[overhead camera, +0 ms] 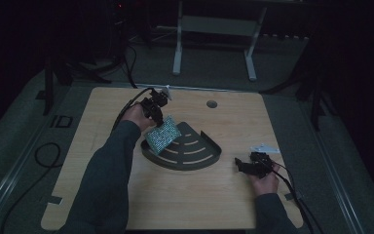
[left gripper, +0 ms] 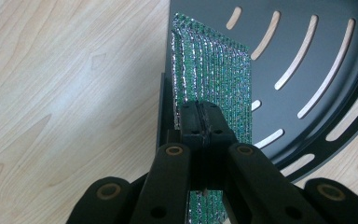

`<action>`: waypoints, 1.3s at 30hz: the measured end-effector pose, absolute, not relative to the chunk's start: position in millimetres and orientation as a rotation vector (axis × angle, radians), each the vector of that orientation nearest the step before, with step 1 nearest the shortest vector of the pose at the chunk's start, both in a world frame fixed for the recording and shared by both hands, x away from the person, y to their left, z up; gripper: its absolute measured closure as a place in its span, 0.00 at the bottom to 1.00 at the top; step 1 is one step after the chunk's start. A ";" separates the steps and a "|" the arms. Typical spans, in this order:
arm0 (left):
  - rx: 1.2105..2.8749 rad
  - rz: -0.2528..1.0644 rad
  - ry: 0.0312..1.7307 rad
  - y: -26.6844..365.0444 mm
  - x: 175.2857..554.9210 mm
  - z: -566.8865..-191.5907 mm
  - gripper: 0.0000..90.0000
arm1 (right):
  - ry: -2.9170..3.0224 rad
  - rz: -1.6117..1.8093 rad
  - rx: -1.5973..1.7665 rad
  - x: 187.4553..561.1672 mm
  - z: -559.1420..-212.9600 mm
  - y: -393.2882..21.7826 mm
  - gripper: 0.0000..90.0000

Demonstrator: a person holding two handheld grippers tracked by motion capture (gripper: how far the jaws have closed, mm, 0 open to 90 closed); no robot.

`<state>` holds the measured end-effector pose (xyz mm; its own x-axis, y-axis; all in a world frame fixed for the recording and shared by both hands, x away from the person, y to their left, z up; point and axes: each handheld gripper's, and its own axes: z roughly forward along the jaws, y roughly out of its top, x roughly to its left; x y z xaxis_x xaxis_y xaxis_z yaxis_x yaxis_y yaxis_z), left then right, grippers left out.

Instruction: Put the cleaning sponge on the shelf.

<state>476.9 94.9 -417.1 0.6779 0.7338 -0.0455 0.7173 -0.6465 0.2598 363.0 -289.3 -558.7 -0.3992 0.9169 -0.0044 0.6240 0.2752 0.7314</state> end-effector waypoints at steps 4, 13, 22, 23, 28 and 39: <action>2.636 0.100 1.156 93.3 478.3 -418.6 1.00 | 2.123 0.919 1.387 363.1 -558.7 -289.4 0.24; 2.666 0.113 1.158 88.5 478.4 -429.1 1.00 | 2.123 0.919 1.388 363.0 -558.7 -289.3 0.24; 2.689 0.132 1.144 84.9 475.7 -437.4 1.00 | 2.123 0.919 1.387 363.0 -558.7 -289.4 0.24; 2.690 0.133 1.143 84.5 475.1 -438.5 1.00 | 2.123 0.919 1.387 363.0 -558.7 -289.4 0.24; 2.709 0.136 1.134 83.1 473.3 -443.4 1.00 | 2.123 0.919 1.388 363.0 -558.7 -289.3 0.24; 2.733 0.137 1.135 82.7 470.6 -452.4 0.99 | 2.123 0.919 1.388 363.0 -558.7 -289.3 0.24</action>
<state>470.6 82.7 -452.4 0.7046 0.7095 0.0165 0.6930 -0.6929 0.1991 363.0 -289.3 -558.7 -0.3995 0.9167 -0.0045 0.6240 0.2755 0.7312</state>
